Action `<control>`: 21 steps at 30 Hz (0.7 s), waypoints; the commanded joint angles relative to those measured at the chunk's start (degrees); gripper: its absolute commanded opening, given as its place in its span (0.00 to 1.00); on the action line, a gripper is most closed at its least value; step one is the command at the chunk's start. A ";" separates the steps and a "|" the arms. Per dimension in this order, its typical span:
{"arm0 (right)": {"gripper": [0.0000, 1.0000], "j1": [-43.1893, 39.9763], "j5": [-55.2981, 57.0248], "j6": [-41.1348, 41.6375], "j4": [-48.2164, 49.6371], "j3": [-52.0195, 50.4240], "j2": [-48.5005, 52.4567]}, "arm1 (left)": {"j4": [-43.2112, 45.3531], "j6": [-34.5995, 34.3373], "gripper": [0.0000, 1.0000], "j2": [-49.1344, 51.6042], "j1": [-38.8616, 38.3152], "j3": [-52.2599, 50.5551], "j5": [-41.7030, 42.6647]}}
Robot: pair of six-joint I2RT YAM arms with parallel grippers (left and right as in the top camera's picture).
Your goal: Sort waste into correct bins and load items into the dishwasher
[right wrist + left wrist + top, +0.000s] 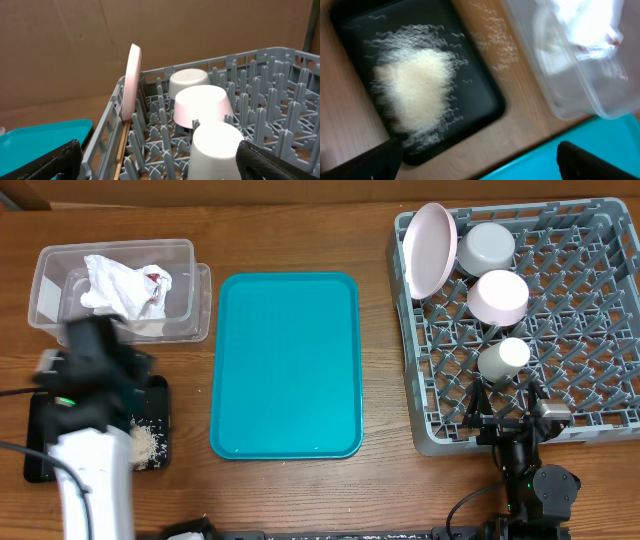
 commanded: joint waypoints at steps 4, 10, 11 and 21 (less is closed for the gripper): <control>1.00 -0.22 -0.09 -0.22 0.17 -0.61 -0.61 | 31.30 16.44 1.00 -11.91 -9.40 -25.40 -0.59; 1.00 -0.22 -0.09 -0.22 0.17 -0.61 -0.61 | 40.87 17.81 1.00 -25.27 -9.75 -43.32 -0.52; 1.00 -0.22 -0.09 -0.22 0.17 -0.61 -0.61 | 40.92 17.77 1.00 -26.97 -9.75 -44.81 0.00; 1.00 -0.22 -0.09 -0.22 0.17 -0.61 -0.61 | 45.57 27.71 1.00 -43.01 -9.73 -54.29 1.25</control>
